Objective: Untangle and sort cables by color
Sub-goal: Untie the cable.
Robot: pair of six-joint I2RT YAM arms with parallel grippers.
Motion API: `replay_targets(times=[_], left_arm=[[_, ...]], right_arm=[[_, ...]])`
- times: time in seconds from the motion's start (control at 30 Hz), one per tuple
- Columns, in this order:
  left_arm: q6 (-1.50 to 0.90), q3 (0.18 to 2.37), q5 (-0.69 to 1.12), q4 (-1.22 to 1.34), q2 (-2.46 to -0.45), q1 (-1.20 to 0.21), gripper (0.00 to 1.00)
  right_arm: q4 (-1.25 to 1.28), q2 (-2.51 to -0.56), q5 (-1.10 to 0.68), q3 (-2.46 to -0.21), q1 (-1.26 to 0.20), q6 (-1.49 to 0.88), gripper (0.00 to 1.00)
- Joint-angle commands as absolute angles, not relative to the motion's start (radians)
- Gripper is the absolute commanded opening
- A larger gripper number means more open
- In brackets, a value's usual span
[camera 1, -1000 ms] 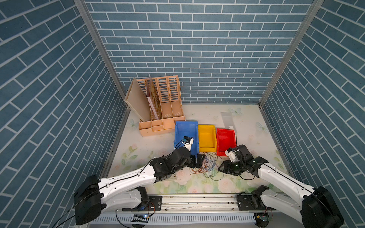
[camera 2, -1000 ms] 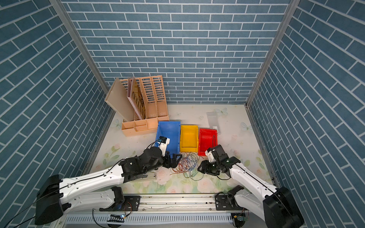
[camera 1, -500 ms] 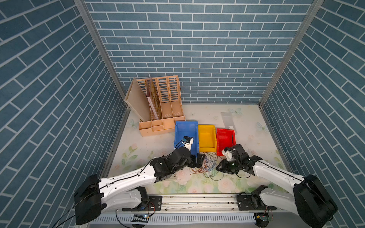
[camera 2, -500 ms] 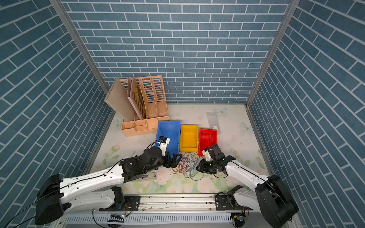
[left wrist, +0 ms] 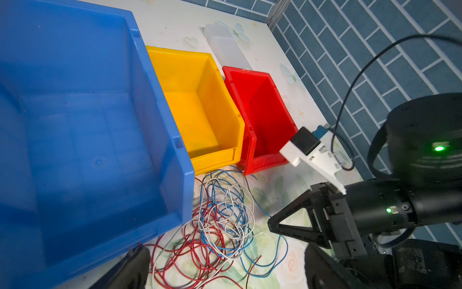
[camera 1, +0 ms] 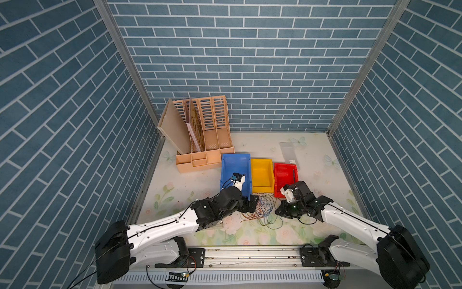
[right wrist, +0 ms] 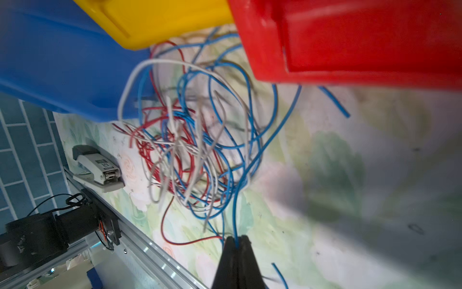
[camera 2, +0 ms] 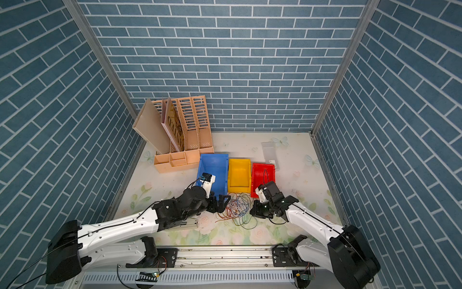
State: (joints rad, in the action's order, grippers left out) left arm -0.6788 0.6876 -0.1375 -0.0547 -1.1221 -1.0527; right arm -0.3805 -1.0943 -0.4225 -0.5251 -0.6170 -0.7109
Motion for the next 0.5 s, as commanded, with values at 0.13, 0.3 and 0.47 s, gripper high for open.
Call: replay_targets(times=[0.13, 0.3, 0.47], left_arm=[[-0.569, 0.735, -0.153, 0.038, -1.066, -1.058, 1.0], [-0.497, 0.732, -0.11, 0.143, -1.014, -1.058, 0.99], [-0.431, 0.761, -0.111, 0.158, -0.992, -1.058, 1.0]], right_arm=[[-0.634, -0.99, -0.337, -0.745, -0.635, -0.683, 0.0], [-0.688, -0.957, -0.329, -0.872, -0.638, -0.676, 0.0], [-0.69, -0.931, -0.352, -0.989, -0.638, -0.683, 0.0]])
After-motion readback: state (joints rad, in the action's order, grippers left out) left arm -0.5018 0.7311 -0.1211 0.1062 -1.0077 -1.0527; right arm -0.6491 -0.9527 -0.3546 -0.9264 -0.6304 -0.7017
